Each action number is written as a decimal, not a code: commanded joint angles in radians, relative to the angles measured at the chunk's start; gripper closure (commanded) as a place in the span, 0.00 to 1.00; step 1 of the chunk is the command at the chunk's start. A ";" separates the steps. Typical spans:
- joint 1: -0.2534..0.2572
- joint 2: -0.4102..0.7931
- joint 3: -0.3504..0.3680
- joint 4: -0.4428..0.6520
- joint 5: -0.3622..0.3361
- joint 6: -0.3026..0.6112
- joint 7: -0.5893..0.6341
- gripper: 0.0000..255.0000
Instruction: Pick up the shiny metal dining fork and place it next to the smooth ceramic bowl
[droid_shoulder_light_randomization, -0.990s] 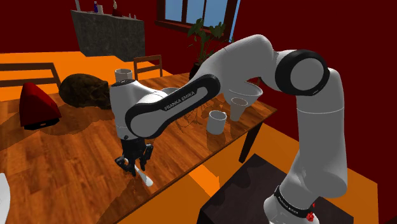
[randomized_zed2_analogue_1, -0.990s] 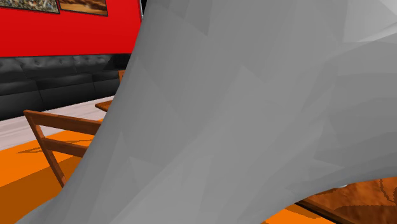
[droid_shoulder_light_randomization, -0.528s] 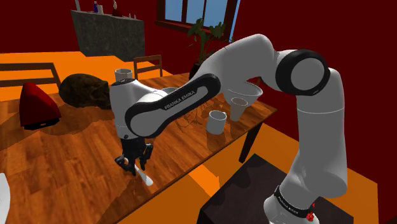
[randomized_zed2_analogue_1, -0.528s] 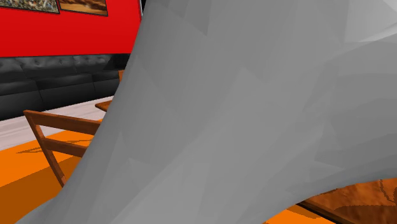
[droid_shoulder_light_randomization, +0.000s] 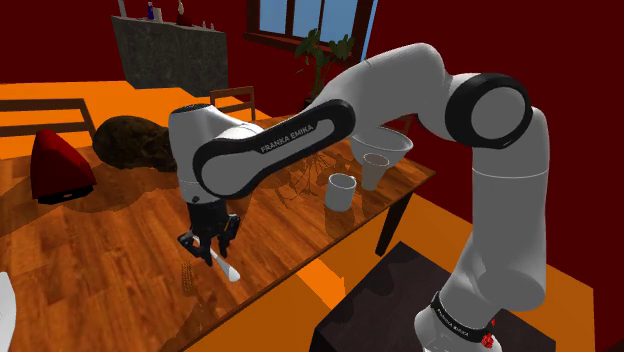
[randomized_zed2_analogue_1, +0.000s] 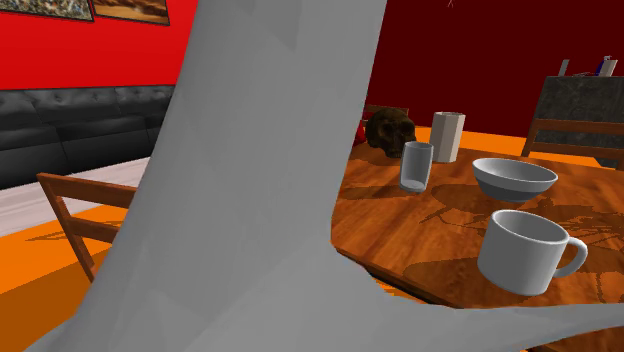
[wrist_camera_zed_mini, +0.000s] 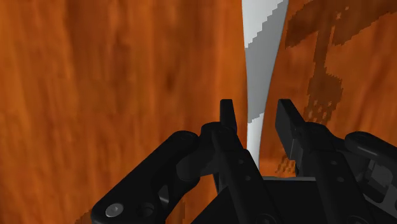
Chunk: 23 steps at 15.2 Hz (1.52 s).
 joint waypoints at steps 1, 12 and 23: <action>-0.003 -0.013 0.003 0.013 0.007 -0.025 -0.004 1.00; -0.010 -0.064 0.015 0.096 0.033 -0.153 -0.011 1.00; -0.041 -0.096 0.007 0.168 0.048 -0.256 -0.056 1.00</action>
